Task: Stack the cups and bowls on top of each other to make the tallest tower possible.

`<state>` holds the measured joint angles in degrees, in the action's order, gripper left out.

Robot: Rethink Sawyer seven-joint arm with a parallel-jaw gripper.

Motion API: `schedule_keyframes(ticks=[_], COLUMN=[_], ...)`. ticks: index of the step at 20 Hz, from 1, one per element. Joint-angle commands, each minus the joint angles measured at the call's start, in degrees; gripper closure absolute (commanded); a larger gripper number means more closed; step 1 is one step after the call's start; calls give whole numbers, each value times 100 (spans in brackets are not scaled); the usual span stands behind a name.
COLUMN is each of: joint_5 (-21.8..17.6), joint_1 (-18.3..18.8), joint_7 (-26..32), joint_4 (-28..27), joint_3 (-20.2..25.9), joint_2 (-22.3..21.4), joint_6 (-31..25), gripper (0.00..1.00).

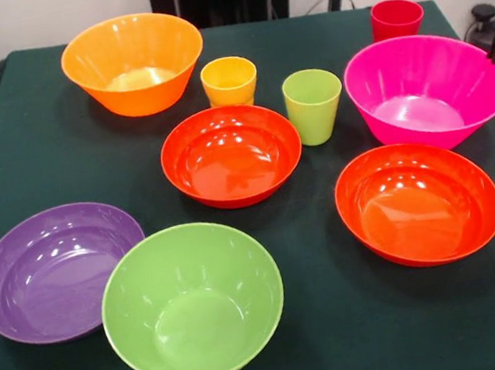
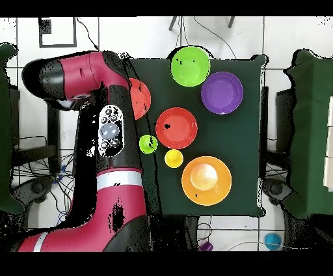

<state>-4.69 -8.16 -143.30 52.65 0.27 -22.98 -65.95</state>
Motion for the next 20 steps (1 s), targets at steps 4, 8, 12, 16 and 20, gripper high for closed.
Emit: schedule_keyframes(ticks=[4, 8, 12, 16, 20], joint_5=[-17, -2, 22, 48, 54], joint_1=[88, 101, 37, -16, -2], joint_7=[-679, -616, -666, -710, -657], joint_4=[122, 146, 182, 145, 6], joint_3=[-116, -194, -294, -356, -408], joint_2=[301, 349, 381, 444, 559], joint_6=[-144, -88, -29, -16, -70], gripper=[0, 0, 0, 0, 0])
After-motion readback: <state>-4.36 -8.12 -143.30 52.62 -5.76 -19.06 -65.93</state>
